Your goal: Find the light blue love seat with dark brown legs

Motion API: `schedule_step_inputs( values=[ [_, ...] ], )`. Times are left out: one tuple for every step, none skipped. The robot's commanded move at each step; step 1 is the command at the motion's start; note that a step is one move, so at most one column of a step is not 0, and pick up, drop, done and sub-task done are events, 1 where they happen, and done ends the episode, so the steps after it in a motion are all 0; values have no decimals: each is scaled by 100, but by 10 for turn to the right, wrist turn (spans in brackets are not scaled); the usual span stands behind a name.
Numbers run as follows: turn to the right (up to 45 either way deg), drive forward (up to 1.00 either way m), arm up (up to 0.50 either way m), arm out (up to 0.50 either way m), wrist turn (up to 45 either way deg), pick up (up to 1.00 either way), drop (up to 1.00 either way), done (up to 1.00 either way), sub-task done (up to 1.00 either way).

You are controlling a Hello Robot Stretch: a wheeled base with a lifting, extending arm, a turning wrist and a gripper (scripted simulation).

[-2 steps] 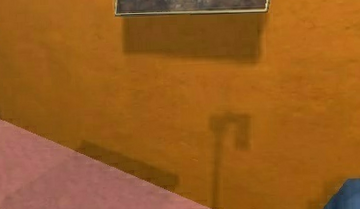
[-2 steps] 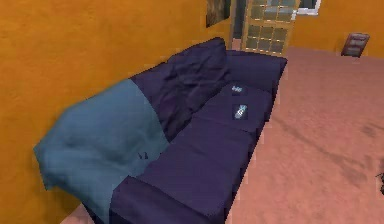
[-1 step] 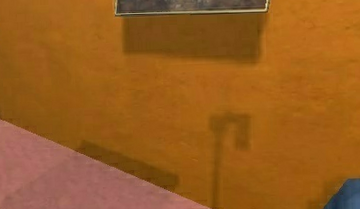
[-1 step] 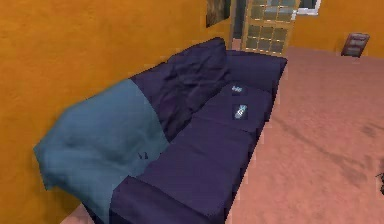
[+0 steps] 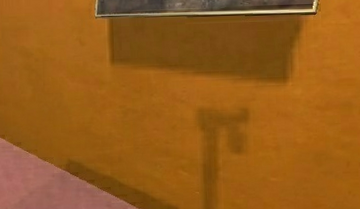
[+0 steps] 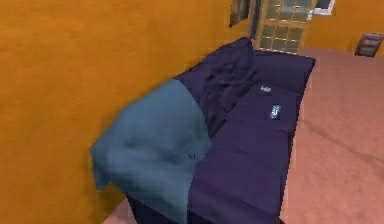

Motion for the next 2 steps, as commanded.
schedule_step_inputs(
  values=[
    [-450,0,0,0,0,0,0,0,0],
    [-120,0,0,0,0,0,0,0,0]
  ],
)
